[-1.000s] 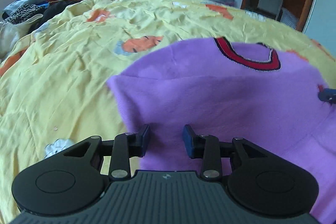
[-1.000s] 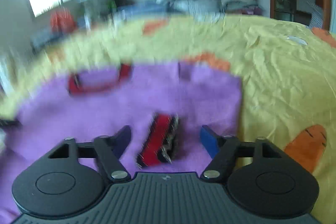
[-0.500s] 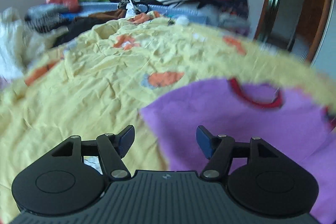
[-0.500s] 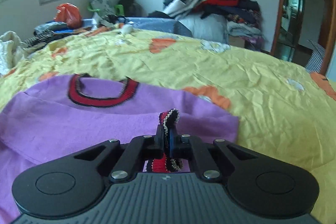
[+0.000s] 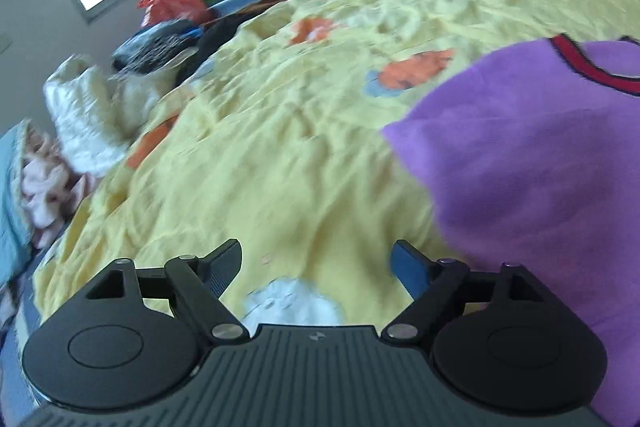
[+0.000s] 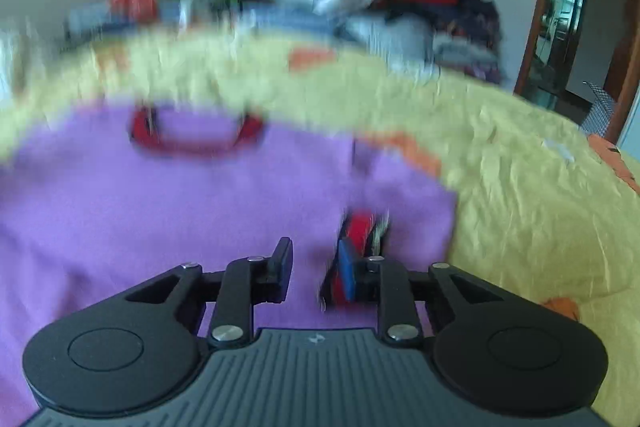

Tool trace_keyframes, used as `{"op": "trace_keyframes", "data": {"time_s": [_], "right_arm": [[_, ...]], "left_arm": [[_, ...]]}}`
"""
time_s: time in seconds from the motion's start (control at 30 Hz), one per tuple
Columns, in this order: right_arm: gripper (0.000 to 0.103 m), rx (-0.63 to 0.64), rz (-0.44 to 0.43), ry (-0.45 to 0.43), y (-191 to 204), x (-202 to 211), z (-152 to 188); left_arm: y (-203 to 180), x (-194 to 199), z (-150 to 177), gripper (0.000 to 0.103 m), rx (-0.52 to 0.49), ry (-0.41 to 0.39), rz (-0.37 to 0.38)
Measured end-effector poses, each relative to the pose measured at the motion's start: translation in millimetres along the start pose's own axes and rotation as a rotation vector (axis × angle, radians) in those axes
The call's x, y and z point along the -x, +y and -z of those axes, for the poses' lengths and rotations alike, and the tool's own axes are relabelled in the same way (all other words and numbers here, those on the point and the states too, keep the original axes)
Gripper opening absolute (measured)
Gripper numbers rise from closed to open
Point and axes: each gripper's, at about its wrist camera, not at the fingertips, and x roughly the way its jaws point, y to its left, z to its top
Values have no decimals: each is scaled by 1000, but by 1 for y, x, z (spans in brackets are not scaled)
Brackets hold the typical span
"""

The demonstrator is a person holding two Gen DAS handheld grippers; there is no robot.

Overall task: Fold small clothes
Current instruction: 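Move both open tools to the red ribbed hem of the sweater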

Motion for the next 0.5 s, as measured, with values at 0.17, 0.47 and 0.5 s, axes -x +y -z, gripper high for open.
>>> {"op": "trace_keyframes", "data": {"time_s": [0.17,0.47,0.5], "right_arm": [[25,-32,-24,-17,-9,27,6],[25,10,-154,26,8,106,93],[25,33,-143,24,12,115,101]], "left_arm": [[26,56,34,80,156,-44,290],[-16,125,137,83,16,-8,414],[-18,134,146,83,3,-25,399]]}}
